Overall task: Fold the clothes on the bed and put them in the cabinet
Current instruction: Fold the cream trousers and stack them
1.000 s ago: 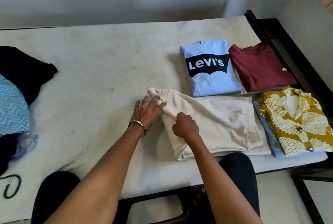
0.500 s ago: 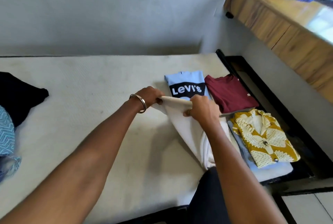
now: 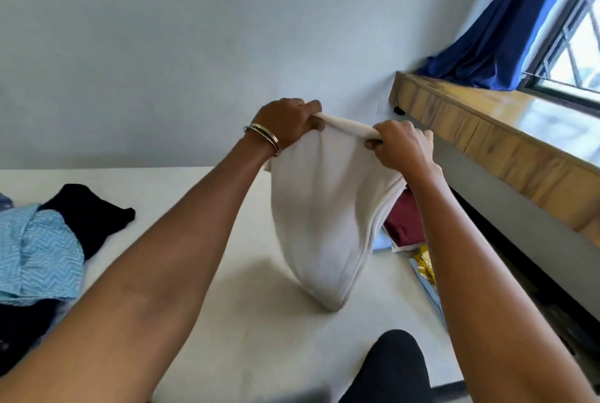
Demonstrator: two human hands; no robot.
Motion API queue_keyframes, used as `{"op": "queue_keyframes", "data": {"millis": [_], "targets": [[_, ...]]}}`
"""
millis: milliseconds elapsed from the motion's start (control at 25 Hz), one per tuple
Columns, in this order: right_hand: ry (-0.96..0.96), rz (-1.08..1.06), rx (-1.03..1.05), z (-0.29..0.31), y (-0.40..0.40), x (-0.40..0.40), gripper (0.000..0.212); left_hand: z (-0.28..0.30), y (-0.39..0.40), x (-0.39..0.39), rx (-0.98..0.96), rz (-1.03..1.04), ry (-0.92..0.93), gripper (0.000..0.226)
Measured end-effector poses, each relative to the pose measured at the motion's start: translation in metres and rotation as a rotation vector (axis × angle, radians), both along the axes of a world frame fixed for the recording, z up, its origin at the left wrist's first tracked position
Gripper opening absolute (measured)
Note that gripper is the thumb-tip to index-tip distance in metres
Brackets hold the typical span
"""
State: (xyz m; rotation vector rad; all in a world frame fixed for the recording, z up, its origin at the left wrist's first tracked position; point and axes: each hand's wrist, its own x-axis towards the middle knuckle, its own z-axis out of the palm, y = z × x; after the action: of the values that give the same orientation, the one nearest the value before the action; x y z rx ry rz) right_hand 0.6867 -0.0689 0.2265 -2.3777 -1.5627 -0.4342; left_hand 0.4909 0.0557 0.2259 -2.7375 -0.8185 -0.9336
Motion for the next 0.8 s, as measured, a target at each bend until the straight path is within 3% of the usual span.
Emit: {"op": "queue_keyframes", "data": {"millis": [160, 280, 480, 640, 800], "targets": [[0.038, 0.215, -0.160, 0.036, 0.005, -0.015, 0.008, 0.042, -0.022, -0.044, -0.030, 0.145, 0.078, 0.060], [0.071, 0.414, -0.294, 0.072, 0.017, -0.027, 0.010, 0.071, -0.024, -0.076, -0.202, 0.126, 0.174, 0.050], [0.174, 0.477, -0.378, 0.073, 0.067, -0.054, 0.020, 0.068, 0.015, -0.100, -0.376, 0.210, 0.274, 0.032], [0.246, 0.342, -0.186, 0.024, 0.125, -0.070, 0.025, 0.036, 0.066, -0.099, -0.319, 0.499, 0.347, 0.047], [0.223, 0.266, 0.210, 0.031, 0.158, -0.084, 0.040, 0.037, 0.091, -0.092, 0.012, 0.584, 0.148, 0.026]]}}
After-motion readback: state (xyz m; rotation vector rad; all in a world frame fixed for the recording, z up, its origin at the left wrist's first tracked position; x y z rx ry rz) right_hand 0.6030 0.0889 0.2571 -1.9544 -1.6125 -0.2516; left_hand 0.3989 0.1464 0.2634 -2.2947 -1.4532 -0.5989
